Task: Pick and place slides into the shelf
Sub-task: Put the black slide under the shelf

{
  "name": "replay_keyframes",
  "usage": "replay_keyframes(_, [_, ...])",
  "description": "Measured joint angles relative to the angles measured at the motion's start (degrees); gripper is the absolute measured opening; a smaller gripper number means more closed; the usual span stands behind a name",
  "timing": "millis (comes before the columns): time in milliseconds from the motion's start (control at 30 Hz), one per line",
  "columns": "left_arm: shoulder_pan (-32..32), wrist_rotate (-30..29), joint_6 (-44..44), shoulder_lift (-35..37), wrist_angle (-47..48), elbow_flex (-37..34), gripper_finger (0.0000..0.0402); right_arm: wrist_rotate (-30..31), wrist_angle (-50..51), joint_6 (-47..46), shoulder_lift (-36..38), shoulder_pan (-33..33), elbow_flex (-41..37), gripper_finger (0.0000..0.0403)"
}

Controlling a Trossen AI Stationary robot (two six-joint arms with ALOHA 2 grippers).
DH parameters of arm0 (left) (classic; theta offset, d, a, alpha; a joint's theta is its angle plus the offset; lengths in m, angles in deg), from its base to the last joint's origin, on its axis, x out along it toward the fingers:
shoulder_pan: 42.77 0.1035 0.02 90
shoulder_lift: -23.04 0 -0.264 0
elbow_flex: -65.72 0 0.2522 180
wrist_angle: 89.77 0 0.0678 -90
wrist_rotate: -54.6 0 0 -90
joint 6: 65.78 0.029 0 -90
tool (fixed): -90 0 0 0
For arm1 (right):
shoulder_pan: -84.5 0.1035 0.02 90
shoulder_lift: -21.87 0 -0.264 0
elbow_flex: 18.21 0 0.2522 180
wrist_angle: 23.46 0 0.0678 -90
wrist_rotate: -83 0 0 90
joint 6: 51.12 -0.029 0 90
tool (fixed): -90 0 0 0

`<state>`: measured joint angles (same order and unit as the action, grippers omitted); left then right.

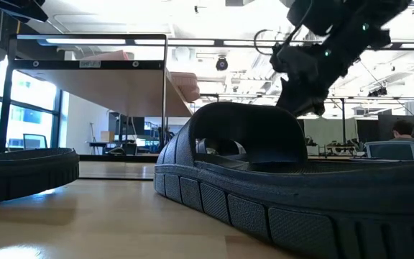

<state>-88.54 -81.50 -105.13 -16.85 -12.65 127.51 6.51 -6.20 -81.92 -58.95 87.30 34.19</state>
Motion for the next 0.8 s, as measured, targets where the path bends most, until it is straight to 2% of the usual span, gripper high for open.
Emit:
replay_keyframes(233, [0.0, 0.0, -0.1, 0.0, -0.2, 0.0, 0.0156, 0.9, -3.8, -1.9, -4.8, -0.2, -1.3, 0.0001])
replay_keyframes(467, [0.0, -0.3, -0.1, 0.0, -0.2, 0.0, 0.0156, -2.8, -12.6, -0.6, -11.6, -1.8, -1.3, 0.0])
replay_keyframes(667, [0.0, -0.4, -0.1, 0.0, -0.2, 0.0, 0.0156, -2.9, -14.0, -0.2, -14.9, -4.4, -1.2, 0.0])
replay_keyframes(800, [0.0, -0.6, -0.1, 0.0, -0.2, 0.0, 0.0156, -0.8, -13.6, -0.2, -15.2, -6.2, -1.2, 0.0])
